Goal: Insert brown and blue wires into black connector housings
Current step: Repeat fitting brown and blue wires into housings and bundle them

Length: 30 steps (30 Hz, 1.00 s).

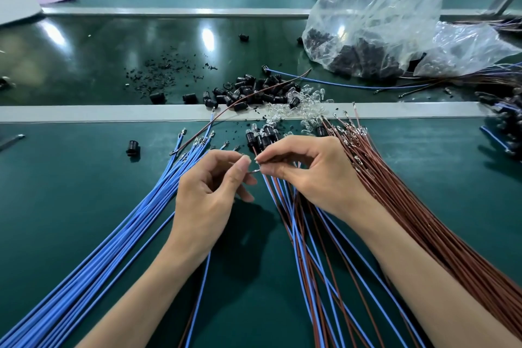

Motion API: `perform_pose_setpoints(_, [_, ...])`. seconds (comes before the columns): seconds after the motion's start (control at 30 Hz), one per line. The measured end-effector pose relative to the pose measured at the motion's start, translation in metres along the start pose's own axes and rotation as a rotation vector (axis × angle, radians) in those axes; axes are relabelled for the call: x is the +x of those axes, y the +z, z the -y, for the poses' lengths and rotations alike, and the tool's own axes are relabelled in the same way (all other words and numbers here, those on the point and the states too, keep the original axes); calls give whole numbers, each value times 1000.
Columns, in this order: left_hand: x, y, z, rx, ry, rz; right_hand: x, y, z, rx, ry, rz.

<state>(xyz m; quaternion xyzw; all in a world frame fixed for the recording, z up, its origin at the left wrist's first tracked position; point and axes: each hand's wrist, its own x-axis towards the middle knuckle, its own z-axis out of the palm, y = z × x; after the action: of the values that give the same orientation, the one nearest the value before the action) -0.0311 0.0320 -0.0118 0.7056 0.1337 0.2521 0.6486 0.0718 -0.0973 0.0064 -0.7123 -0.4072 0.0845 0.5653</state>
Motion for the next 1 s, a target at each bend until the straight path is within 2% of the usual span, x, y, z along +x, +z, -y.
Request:
perform_pose_setpoints(0.33, [-1, -2, 4, 89, -10, 86, -2, 4, 1, -109, -87, -24])
perform_pose_setpoints(0.63, [-1, -3, 6, 177, -6, 140, -4, 8, -3, -110, -68, -60])
perform_pose_setpoints(1.0, [1, -7, 1, 181, -37, 247, -5, 7, -2, -55, -37, -5])
